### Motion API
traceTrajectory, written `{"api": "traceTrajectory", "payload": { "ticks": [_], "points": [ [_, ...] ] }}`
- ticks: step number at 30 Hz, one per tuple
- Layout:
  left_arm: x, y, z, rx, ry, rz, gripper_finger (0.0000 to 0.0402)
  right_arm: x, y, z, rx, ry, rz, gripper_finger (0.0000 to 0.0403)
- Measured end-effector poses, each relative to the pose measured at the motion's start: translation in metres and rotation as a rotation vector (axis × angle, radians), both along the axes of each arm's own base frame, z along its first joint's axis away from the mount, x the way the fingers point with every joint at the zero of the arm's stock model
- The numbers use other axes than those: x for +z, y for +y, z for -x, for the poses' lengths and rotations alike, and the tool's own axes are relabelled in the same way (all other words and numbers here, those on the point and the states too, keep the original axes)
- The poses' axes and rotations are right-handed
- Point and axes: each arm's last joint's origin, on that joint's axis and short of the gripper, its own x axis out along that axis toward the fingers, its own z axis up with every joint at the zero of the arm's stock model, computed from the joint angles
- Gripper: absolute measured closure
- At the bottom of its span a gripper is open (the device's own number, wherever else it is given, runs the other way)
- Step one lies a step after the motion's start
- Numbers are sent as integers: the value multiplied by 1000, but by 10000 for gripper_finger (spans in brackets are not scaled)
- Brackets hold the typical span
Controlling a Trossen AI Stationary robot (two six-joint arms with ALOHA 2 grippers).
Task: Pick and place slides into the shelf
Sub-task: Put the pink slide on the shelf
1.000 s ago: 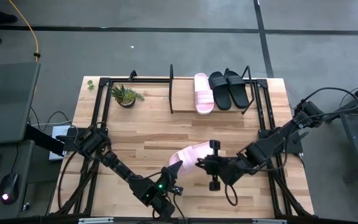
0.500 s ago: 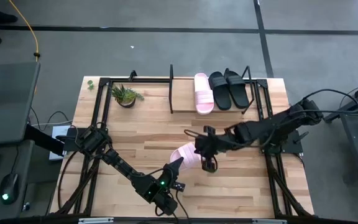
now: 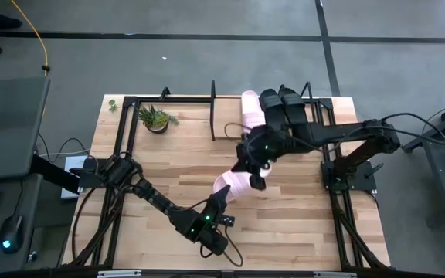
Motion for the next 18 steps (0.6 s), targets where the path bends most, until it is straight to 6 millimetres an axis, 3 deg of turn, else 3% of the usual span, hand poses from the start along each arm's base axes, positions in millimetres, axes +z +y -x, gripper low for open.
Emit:
{"api": "traceTrajectory", "payload": {
  "ticks": [8,18],
  "points": [
    [0,12,-5,29,31,-14,401,27,-17,-1,-48,-78,-4,402],
    [0,18,-7,44,35,-16,401,20,-34,4,-67,10,4,402]
  ]
}}
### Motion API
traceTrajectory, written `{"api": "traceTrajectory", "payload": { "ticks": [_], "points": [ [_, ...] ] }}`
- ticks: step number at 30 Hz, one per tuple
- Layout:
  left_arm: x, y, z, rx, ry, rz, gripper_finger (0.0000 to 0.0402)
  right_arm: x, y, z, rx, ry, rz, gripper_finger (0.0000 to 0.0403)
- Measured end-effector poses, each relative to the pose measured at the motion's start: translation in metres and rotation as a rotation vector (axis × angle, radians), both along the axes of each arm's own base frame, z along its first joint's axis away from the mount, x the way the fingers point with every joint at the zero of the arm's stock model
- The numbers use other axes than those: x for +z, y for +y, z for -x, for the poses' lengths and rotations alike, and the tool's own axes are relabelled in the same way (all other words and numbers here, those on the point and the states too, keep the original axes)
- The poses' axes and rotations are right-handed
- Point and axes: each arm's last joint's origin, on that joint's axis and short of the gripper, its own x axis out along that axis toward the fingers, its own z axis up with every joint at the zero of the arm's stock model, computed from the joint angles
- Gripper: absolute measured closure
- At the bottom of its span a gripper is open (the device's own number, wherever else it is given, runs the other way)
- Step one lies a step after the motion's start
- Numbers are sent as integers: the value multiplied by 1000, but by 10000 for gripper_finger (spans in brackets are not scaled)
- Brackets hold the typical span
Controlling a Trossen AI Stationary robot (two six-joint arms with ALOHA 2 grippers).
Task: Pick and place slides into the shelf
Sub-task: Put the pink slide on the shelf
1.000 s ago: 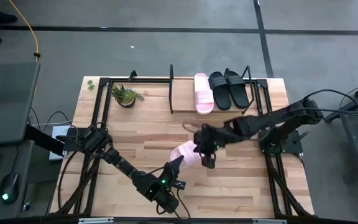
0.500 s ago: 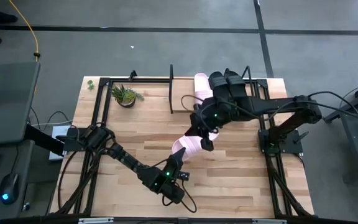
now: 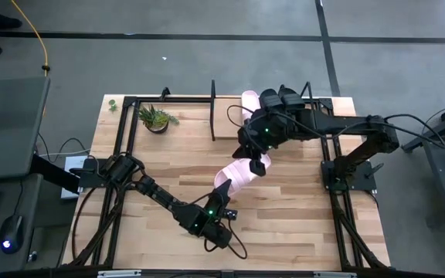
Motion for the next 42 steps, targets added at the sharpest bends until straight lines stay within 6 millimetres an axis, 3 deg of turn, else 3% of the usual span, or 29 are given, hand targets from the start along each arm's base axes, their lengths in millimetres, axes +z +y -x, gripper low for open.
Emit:
{"api": "traceTrajectory", "payload": {
  "ticks": [8,21,42],
  "points": [
    [0,-1,0,-2,-1,1,401,-1,1,1,26,9,-22,397],
    [0,-1,0,-2,-1,0,401,-1,-2,0,-38,1,50,315],
    [0,-1,0,-2,0,0,401,-11,-5,8,-102,151,32,294]
  ]
}}
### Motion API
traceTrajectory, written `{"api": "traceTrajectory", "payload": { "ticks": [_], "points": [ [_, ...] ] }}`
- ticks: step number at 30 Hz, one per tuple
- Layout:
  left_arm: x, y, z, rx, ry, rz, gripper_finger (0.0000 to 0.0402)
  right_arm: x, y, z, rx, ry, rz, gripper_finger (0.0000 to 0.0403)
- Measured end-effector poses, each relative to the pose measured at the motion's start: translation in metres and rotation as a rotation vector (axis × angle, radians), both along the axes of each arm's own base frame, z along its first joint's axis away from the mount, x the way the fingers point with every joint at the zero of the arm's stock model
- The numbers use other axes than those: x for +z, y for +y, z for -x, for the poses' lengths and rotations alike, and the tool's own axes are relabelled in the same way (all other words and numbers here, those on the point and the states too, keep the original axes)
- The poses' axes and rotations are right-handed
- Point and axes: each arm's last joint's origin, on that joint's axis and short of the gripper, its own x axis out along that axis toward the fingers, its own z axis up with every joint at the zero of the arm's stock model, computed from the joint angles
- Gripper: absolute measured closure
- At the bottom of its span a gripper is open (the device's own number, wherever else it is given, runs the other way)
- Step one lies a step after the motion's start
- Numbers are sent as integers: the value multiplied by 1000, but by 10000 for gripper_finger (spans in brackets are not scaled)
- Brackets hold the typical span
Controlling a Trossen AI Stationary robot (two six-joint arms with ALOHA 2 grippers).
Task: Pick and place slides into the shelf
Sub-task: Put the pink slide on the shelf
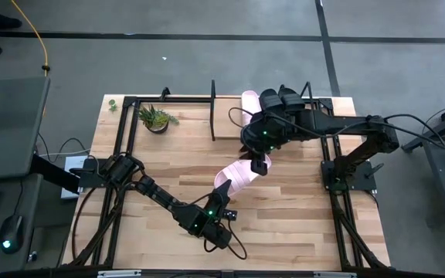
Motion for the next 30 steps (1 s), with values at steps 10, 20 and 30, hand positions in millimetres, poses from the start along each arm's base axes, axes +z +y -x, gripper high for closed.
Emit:
{"api": "traceTrajectory", "payload": {
  "ticks": [10,20,30],
  "points": [
    [0,0,0,0,1,-1,402,1,-3,-1,-118,-9,37,192],
    [4,0,1,0,24,-11,402,-2,-2,1,-170,44,-187,153],
    [44,3,8,2,-57,23,402,-31,-16,1,-205,127,-315,152]
  ]
}}
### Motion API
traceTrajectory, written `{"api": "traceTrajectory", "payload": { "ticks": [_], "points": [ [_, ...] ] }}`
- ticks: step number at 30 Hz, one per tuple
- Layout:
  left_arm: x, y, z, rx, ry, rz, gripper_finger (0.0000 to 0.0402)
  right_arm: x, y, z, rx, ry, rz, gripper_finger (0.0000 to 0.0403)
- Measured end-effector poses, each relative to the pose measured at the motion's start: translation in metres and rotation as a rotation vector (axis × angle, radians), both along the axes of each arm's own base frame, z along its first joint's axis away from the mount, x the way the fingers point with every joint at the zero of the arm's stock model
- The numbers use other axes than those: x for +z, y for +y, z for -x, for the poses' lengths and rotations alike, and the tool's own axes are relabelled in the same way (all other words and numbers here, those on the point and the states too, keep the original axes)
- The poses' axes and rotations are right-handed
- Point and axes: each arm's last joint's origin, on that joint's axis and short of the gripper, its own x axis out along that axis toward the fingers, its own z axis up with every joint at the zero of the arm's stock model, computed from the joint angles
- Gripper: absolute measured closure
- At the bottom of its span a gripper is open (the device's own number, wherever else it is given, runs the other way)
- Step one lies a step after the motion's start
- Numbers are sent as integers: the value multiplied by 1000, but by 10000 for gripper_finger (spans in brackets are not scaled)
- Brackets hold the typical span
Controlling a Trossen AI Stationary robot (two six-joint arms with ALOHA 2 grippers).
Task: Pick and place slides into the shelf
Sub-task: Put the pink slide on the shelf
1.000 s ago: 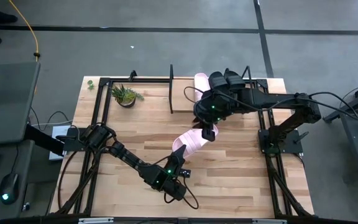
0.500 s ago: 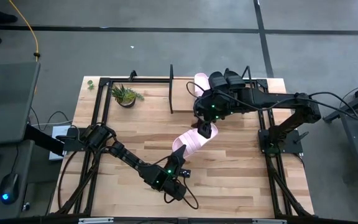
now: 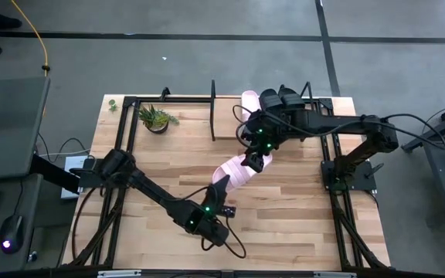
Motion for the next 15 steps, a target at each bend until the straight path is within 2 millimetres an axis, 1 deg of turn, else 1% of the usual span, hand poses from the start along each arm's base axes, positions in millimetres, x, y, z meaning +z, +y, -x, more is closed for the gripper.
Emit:
{"api": "traceTrajectory", "payload": {
  "ticks": [5,10,15],
  "points": [
    [8,1,2,0,-20,9,402,-12,0,-2,4,-6,-19,152],
    [8,1,2,-2,-15,9,402,-28,0,-4,-10,1,-38,152],
    [7,1,2,-6,-13,11,402,-43,1,-8,28,-46,-95,152]
  ]
}}
